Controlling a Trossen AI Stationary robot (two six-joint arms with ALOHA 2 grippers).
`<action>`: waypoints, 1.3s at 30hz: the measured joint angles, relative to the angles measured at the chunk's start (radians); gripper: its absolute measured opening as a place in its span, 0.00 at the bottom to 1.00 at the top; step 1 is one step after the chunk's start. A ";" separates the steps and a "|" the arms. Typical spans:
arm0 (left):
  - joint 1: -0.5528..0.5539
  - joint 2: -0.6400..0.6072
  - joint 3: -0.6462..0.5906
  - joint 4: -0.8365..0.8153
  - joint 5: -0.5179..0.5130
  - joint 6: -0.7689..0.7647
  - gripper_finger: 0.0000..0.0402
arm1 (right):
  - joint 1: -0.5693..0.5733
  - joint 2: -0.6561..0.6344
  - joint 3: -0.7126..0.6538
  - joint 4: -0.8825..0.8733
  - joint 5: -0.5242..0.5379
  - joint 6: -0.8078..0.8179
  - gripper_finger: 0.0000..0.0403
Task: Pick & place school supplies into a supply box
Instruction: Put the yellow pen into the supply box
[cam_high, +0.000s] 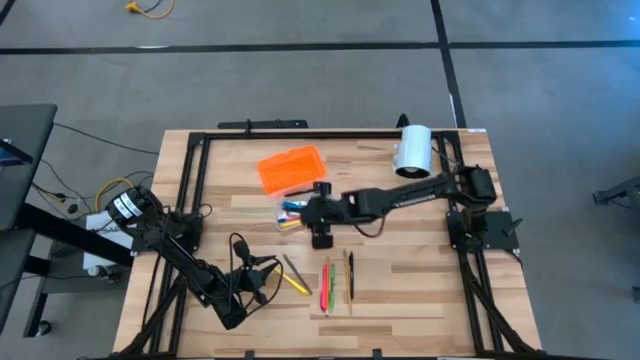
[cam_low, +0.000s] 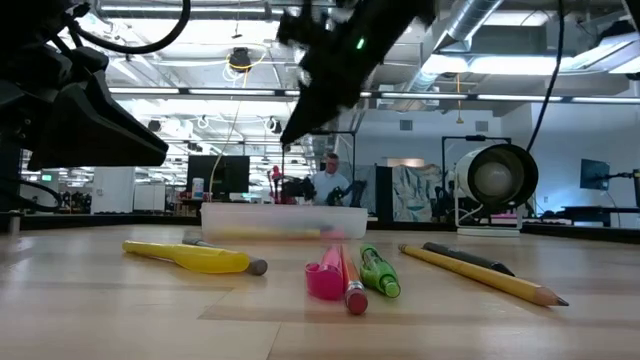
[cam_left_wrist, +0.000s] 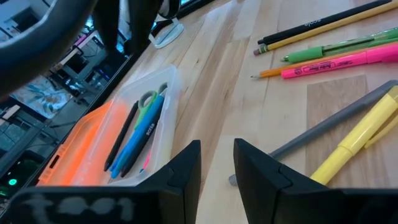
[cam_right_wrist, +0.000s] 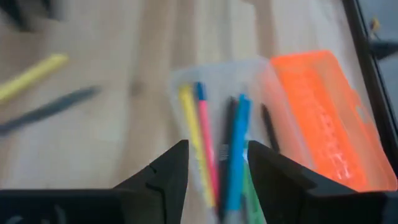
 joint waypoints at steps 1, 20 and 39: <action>0.000 0.000 0.000 0.002 0.000 -0.001 0.22 | 0.023 -0.015 0.000 -0.002 0.006 0.000 0.38; 0.054 0.000 0.000 0.314 0.448 0.483 0.22 | 0.425 -0.233 0.000 -0.499 0.327 0.354 0.31; 0.230 0.000 0.000 0.389 0.885 0.659 0.22 | 0.818 -0.280 -0.049 -0.614 0.650 0.681 0.31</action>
